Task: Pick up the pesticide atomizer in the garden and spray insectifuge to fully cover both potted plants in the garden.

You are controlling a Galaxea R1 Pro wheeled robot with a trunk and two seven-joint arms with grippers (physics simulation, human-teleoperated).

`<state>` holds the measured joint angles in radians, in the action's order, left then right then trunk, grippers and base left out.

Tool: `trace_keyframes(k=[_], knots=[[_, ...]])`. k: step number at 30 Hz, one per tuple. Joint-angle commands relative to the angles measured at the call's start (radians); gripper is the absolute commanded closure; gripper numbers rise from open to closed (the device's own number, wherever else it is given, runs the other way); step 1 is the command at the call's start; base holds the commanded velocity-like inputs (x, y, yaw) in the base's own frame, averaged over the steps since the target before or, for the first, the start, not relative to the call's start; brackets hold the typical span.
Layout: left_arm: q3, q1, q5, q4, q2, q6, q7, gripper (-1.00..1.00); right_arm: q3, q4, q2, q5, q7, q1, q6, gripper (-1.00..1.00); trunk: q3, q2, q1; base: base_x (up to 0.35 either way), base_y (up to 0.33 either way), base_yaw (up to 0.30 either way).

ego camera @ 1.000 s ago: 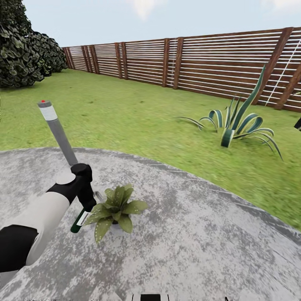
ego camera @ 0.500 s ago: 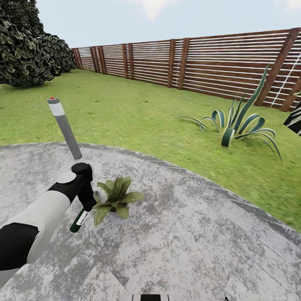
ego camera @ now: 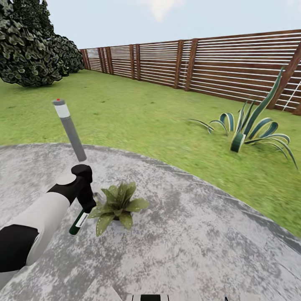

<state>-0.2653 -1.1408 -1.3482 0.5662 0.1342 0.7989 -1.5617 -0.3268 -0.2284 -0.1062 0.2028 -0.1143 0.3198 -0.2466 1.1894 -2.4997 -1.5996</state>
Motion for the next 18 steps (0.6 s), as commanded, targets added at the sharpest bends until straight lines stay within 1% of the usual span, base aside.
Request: trace_keyframes(k=[1,3,6,8,10,13,15,18], knots=[[-0.005,0.000,-0.005,0.001,0.001,0.011,-0.009,1.00,-0.006,0.001,0.000,0.010,-0.002,0.001,-0.003,-1.00,0.001,0.000,0.000,0.338,0.000,0.027],[-0.004,0.000,-0.005,0.001,0.001,0.010,-0.009,1.00,-0.006,0.001,0.000,0.010,-0.003,0.001,-0.003,-1.00,0.001,0.000,0.000,0.286,0.000,0.161],[-0.003,0.000,-0.006,-0.001,0.000,0.008,-0.009,1.00,-0.006,0.001,0.000,0.010,-0.003,0.001,-0.003,-1.00,0.001,0.000,0.000,0.075,0.000,0.253],[-0.021,-0.001,-0.005,-0.012,-0.002,0.009,-0.009,1.00,-0.006,0.001,0.000,0.011,-0.004,0.001,-0.003,-1.00,0.001,0.000,0.000,0.014,0.000,0.274],[-0.031,-0.001,-0.005,-0.018,-0.011,0.009,-0.009,1.00,-0.006,0.002,0.000,0.011,-0.003,0.001,-0.003,-1.00,0.001,0.000,0.000,0.003,0.000,0.278],[-0.034,-0.002,-0.005,-0.020,-0.022,0.009,-0.009,1.00,-0.006,0.004,0.000,0.011,-0.003,0.001,-0.003,-1.00,0.001,0.000,0.000,0.050,0.000,0.278],[-0.035,-0.002,-0.005,-0.020,-0.030,0.010,-0.009,1.00,-0.006,0.004,0.000,0.011,-0.002,0.001,-0.003,-1.00,0.001,0.000,0.000,0.259,-0.018,0.248],[-0.037,-0.002,-0.005,-0.020,-0.039,0.010,-0.009,1.00,-0.005,0.004,-0.001,0.013,-0.002,0.001,-0.003,-1.00,0.001,0.000,0.000,0.289,-0.105,0.074]])
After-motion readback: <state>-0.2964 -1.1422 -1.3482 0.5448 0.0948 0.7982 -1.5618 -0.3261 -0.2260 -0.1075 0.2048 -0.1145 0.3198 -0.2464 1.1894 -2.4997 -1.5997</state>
